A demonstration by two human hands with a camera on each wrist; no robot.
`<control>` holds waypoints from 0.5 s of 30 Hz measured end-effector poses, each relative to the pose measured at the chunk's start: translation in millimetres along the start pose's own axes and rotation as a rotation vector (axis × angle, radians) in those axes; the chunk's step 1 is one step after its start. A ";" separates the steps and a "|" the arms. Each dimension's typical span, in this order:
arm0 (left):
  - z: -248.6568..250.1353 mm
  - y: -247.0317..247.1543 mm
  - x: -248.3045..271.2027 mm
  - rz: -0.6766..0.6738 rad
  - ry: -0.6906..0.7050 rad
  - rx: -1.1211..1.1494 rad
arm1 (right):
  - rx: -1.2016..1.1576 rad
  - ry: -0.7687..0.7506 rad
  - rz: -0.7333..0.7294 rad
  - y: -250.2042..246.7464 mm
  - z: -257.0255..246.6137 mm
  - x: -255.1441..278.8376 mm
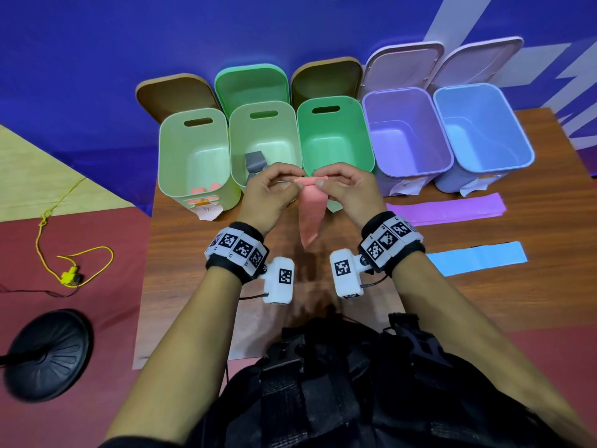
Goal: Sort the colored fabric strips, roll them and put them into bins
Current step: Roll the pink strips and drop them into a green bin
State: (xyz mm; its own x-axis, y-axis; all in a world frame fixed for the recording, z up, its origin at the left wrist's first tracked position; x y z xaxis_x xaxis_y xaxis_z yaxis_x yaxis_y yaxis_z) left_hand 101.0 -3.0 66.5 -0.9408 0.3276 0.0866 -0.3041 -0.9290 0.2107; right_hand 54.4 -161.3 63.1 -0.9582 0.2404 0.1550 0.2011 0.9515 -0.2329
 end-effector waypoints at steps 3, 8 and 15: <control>-6.4 -2.1 0.5 0.016 -0.042 0.008 | -0.006 -0.016 0.021 -2.7 -6.8 2.5; -0.5 4.1 4.4 0.013 -0.024 0.030 | 0.013 -0.014 0.024 -4.1 -9.0 4.4; 2.0 1.3 1.5 -0.003 0.019 -0.071 | -0.049 0.016 0.000 -0.4 -4.4 4.5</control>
State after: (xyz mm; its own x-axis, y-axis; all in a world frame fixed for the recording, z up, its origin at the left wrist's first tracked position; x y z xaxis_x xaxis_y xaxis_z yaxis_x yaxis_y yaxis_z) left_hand 99.5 -3.4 68.8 -0.9424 0.3278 0.0670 -0.3162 -0.9380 0.1417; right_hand 50.9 -159.8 68.1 -0.9548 0.2433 0.1707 0.2114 0.9597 -0.1853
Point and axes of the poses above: each hand's wrist, its own x-axis away from the middle knuckle, its own y-axis out of the palm, z = x × y, the point moved 9 cm from there along -x, towards the middle knuckle, and after that the axes turned 14 degrees about x, right-handed, at the moved point
